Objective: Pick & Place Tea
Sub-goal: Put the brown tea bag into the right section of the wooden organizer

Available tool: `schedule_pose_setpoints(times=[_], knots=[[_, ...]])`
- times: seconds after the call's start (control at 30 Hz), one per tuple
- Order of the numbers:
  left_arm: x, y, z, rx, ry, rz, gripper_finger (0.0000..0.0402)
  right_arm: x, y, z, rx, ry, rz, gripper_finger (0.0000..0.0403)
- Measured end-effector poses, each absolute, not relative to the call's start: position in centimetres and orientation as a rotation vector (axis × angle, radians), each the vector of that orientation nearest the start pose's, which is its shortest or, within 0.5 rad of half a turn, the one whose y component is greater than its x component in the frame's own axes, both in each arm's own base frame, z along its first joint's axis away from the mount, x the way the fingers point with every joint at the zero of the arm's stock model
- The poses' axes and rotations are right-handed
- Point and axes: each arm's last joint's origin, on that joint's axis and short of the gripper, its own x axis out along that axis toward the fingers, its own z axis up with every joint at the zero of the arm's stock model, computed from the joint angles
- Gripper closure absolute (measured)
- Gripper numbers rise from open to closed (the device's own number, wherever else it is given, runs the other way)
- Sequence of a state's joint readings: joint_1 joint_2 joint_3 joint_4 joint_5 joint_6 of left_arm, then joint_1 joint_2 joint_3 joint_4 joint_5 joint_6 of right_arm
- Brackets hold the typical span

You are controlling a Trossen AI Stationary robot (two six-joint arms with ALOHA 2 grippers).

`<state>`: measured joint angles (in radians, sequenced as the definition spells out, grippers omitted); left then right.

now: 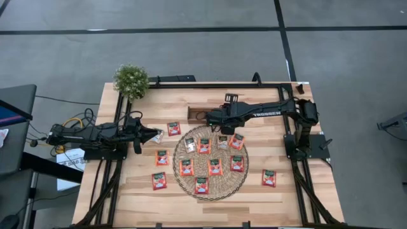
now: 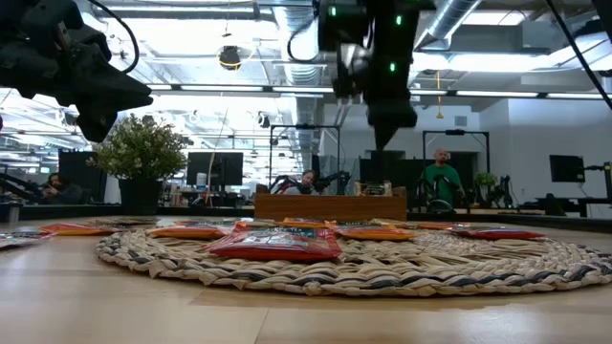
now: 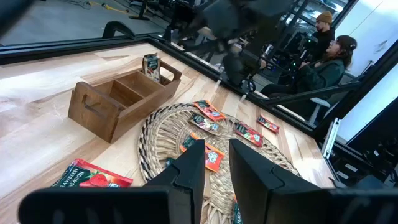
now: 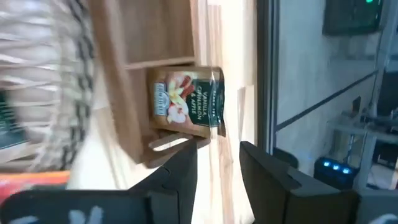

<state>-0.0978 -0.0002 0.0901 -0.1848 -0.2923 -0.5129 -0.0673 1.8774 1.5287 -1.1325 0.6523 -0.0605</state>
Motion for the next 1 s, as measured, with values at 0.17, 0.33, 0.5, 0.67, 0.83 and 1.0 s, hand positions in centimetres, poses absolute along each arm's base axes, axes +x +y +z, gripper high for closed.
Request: schedule_pose_setpoints(times=[0.17, 0.33, 0.5, 0.67, 0.83, 1.0], knots=[[9.0, 0.0, 17.6, -0.492, 0.041, 0.214, 0.0337, 35.4, -1.4, 24.1, -0.45, 1.518, -0.357, 0.0289], [9.0, 0.0, 17.6, -0.492, 0.042, 0.214, 0.0337, 35.2, 1.2, 23.7, -0.289, 1.554, 0.048, 0.0289], [9.0, 0.0, 17.6, -0.492, 0.042, 0.214, 0.0337, 36.0, 2.0, 23.7, -0.27, 1.462, 0.078, 0.029], [9.0, 0.0, 17.6, -0.492, 0.042, 0.214, 0.0337, 36.5, 2.0, 23.6, -0.253, 1.409, 0.072, 0.0289], [9.0, 0.0, 17.6, -0.492, 0.042, 0.214, 0.0337, 36.4, 1.5, 21.7, -0.236, 1.411, 0.07, 0.0289], [9.0, 0.0, 17.6, -0.492, 0.042, 0.214, 0.0337, 35.8, 1.1, 19.5, -0.233, 1.427, 0.06, 0.0289]])
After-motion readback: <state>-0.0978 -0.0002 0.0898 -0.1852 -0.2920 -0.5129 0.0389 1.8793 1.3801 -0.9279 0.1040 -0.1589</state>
